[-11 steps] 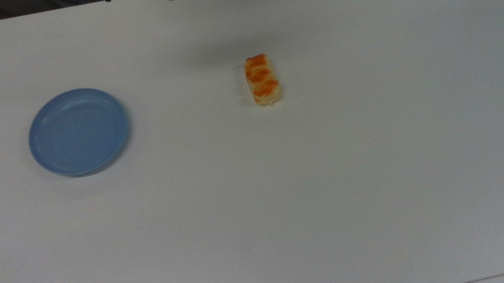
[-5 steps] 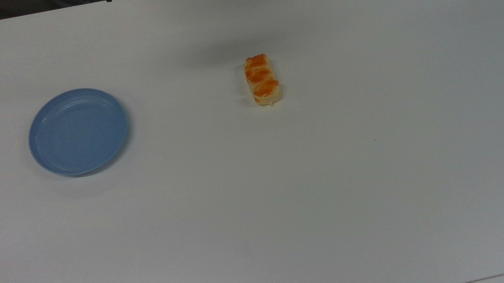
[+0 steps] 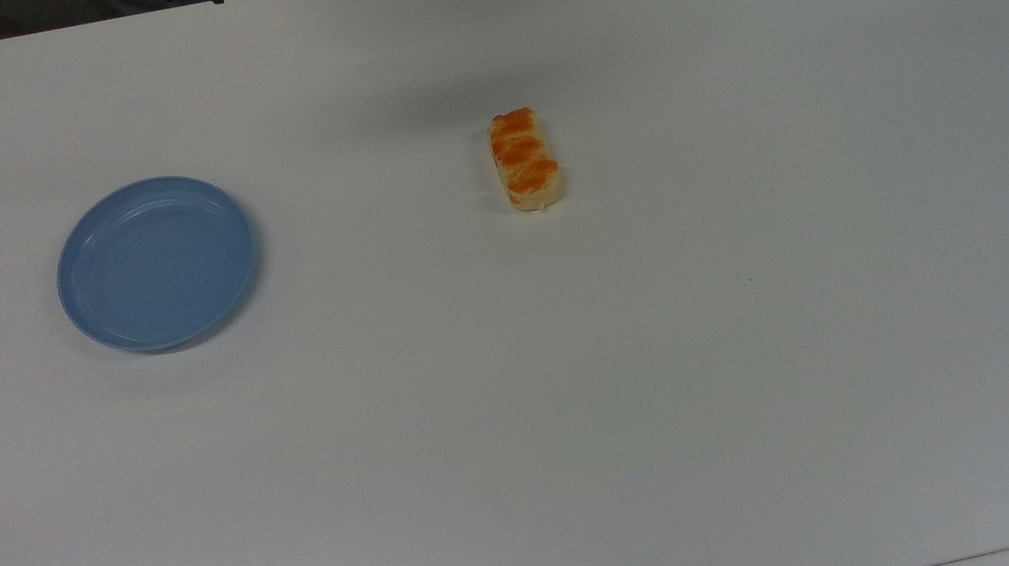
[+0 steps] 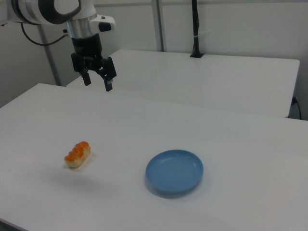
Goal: Put the bread on a plate
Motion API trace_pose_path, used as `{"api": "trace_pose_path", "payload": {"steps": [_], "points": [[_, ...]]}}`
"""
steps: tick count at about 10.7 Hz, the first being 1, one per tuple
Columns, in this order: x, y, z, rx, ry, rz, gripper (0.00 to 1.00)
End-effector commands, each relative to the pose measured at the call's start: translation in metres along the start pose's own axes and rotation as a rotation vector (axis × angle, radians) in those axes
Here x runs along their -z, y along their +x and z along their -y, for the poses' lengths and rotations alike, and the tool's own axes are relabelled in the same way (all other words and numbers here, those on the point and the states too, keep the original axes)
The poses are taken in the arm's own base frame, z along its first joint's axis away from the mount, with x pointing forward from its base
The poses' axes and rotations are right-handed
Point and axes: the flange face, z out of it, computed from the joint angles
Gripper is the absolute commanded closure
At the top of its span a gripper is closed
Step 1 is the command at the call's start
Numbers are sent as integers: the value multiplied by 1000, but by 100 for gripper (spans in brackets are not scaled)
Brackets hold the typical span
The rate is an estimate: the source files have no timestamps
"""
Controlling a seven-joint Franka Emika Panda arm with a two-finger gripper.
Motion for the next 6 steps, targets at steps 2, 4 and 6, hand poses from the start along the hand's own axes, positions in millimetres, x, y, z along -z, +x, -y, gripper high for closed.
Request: {"api": "trace_pose_path", "payload": {"steps": [2,4,6], "points": [[-1,-4,7,30,1,16,0],[-7,-3,27,62,2,22,0],[-21,-4,48,94,1,36,0]]}}
